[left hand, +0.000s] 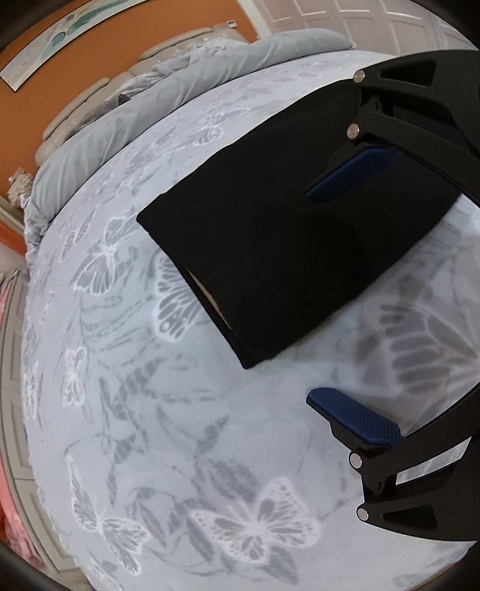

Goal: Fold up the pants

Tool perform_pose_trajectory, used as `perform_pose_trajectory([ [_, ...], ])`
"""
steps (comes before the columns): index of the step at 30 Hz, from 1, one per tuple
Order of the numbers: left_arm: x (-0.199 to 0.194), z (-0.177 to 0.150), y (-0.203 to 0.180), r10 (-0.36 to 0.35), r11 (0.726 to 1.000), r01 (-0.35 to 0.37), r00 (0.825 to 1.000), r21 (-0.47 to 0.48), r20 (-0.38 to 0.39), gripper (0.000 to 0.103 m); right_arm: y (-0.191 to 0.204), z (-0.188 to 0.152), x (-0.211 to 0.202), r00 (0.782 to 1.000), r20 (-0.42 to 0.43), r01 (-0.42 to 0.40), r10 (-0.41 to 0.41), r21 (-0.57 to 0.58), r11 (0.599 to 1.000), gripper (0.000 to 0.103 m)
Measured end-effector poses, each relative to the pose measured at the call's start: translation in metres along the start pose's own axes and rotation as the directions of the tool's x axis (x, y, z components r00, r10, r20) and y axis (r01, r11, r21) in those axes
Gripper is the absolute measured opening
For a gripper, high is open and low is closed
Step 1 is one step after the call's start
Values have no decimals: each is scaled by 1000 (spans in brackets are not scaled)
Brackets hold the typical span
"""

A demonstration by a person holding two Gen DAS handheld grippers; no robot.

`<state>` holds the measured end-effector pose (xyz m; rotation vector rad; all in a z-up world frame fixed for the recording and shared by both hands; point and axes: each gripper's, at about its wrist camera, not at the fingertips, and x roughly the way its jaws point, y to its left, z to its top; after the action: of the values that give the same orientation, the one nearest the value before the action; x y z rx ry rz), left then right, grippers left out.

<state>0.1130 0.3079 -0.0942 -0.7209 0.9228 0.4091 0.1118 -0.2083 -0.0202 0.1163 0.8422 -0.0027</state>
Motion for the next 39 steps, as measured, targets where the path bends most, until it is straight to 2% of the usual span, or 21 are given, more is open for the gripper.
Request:
perform_pose_trajectory([
  [1,1,0,-3,-1,1000,1,1000,13,5,95,-10,-1,0,1000,-6,6,-6,23,1000,79],
  [2,2,0,-8,-24,999,23,1000,28,14,86,-16,-2,0,1000,-12,12,-11,38,999,79],
  [3,2,1,-12,-74,996,73,997,45,10,46,-25,-3,1,1000,-21,22,-21,53,998,79],
  [4,6,1,-15,-96,994,96,995,53,-17,35,-30,-4,1,999,-25,27,-26,54,998,79],
  [5,7,1,-16,-96,994,97,995,45,-19,31,-34,-5,0,999,-25,34,-33,50,998,79],
  [6,6,2,-17,-118,993,119,993,27,-12,22,-36,-6,-1,999,-23,41,-40,43,998,79],
  [7,6,3,-18,-131,991,132,991,7,-14,20,-39,-7,-3,999,-23,48,-47,27,998,79],
  [11,-2,4,-22,-144,988,144,990,-59,4,19,-42,-10,-5,999,-10,37,-36,14,999,79],
  [14,-2,0,-28,-110,992,111,994,-67,17,19,-21,-14,4,997,-18,-79,79,-31,996,80],
  [18,0,-5,-35,-48,998,50,998,-45,41,20,53,-19,22,977,-44,-213,209,-221,952,80],
  [22,0,-7,-41,-18,1000,18,999,-2,51,21,119,-27,51,973,-73,-229,218,-402,886,79],
  [24,2,-6,-39,-17,1000,17,999,6,42,22,140,-32,69,980,-71,-197,185,-460,866,77],
  [26,4,-4,-37,-20,1000,19,999,17,27,24,148,-34,83,984,-83,-176,155,-480,859,44],
  [28,7,-1,-35,-26,999,26,1000,36,8,26,148,-26,84,980,-79,-197,180,-424,884,17],
  [29,7,-1,-34,-30,999,30,1000,42,1,26,151,-20,77,977,-80,-211,195,-405,890,16],
  [32,8,1,-30,-55,997,56,998,46,-21,27,164,-20,65,970,-71,-241,233,-436,867,15],
  [34,10,3,-27,-69,997,71,997,38,-34,27,167,-31,86,966,-154,-253,205,-436,863,21],
  [36,10,3,-27,-72,997,73,997,33,-37,27,161,-32,80,964,-123,-264,234,-408,874,25],
  [38,10,3,-27,-73,997,75,997,34,-38,26,154,-20,66,954,-147,-298,262,-352,887,43],
  [39,9,3,-27,-77,996,79,996,35,-38,26,143,-13,52,954,-106,-298,279,-315,901,56],
])
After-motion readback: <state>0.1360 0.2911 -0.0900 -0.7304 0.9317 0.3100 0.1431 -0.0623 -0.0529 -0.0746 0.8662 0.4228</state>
